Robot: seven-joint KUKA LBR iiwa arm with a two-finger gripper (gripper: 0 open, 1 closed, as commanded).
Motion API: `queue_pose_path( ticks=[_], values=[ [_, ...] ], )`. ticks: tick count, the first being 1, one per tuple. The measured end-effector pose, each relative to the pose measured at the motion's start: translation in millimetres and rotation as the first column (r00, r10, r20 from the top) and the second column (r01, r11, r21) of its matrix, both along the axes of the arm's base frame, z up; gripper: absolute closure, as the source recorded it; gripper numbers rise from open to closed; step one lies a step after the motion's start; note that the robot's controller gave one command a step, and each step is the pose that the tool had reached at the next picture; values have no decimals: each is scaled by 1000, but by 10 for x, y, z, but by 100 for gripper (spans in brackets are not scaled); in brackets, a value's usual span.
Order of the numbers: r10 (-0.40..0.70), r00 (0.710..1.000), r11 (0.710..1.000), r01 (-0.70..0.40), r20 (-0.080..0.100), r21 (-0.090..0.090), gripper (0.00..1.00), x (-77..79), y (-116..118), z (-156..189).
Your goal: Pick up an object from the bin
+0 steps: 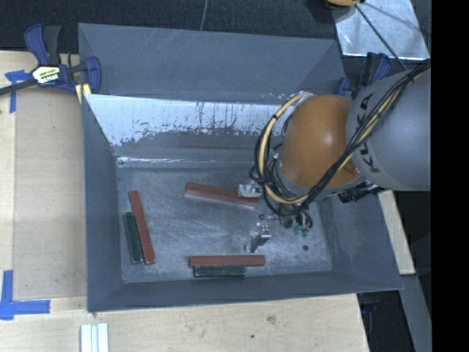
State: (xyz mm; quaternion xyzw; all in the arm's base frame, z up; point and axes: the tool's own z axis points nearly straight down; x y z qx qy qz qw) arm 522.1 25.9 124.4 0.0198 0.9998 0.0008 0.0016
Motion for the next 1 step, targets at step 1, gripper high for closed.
queue_pose_path(
  ticks=[1],
  values=[
    [-110,994,994,110,2,0,0,281,-75,-252]
  ],
)
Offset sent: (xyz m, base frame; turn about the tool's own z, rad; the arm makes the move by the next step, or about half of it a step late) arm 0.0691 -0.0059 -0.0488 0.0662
